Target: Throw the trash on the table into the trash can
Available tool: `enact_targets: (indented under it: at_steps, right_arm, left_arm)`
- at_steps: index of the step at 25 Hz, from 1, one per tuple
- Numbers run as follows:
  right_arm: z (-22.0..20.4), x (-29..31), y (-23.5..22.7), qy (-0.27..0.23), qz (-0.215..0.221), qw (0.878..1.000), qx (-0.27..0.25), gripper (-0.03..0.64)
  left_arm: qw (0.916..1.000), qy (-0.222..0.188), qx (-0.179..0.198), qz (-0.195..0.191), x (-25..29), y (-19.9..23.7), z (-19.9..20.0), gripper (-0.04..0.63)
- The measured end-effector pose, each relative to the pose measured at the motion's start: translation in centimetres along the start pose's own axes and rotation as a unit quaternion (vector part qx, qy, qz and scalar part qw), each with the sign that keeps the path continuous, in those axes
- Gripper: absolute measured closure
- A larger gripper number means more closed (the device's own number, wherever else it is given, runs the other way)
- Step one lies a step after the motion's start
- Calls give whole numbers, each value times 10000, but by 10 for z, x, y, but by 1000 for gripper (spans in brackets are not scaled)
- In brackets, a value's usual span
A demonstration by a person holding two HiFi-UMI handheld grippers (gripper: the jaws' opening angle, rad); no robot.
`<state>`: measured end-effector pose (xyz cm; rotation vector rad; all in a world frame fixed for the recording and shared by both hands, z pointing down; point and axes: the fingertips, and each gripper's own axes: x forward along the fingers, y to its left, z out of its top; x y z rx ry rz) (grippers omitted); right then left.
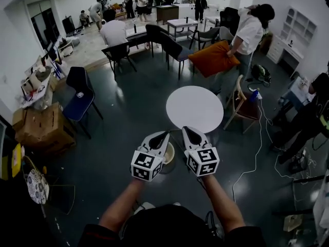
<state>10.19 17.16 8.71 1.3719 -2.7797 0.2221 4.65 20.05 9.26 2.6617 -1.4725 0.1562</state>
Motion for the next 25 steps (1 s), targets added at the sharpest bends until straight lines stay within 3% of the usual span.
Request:
enact_targets:
  at_steps: [16,25]
  right_arm:
    - [12,31,97,-8,-151,9999,-69,598]
    - [10,25,129,4,-165,9998,-93,598]
  left_arm:
    - [9996,-73,18,-254,-76,59,9,580]
    - [9996,-87,31,-281,-106,68,8,580]
